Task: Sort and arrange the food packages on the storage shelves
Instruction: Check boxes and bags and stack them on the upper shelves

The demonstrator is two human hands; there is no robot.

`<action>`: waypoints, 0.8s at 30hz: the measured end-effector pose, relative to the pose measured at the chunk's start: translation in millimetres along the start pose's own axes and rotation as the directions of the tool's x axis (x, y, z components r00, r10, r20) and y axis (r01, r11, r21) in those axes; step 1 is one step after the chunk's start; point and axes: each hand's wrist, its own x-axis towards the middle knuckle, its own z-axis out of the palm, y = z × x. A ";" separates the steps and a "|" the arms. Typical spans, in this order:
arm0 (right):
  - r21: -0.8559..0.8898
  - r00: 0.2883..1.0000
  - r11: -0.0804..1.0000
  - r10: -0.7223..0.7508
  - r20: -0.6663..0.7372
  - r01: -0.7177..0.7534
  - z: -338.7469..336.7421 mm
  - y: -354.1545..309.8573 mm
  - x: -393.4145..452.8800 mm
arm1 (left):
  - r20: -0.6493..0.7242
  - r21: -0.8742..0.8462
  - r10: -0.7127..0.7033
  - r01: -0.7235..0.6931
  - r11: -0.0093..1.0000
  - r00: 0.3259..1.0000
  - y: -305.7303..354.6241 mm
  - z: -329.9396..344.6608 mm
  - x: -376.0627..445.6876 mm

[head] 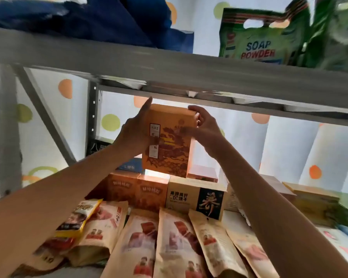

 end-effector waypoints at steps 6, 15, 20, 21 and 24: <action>-0.064 0.999 0.998 -0.021 0.025 0.023 9.3 31.6 52.6 | -0.117 -0.060 0.045 -0.052 0.997 0.992 -39.4 31.0 34.1; -0.053 0.989 0.989 0.144 0.038 -0.141 8.3 88.3 92.9 | 0.039 0.144 0.052 -0.057 0.988 0.998 -79.1 65.9 79.3; -0.002 0.971 0.972 0.233 0.060 -0.234 5.7 116.4 93.3 | 0.310 0.055 -0.004 -0.014 0.998 0.951 -114.1 54.7 104.5; -0.012 0.968 0.972 0.236 0.083 -0.236 8.6 121.0 93.3 | 0.363 0.072 -0.031 0.005 0.997 0.931 -123.6 50.5 108.5; -0.013 0.958 0.967 0.255 0.133 -0.256 18.4 126.8 93.9 | 0.518 0.290 -0.115 -0.048 0.956 0.848 -149.5 40.9 117.4</action>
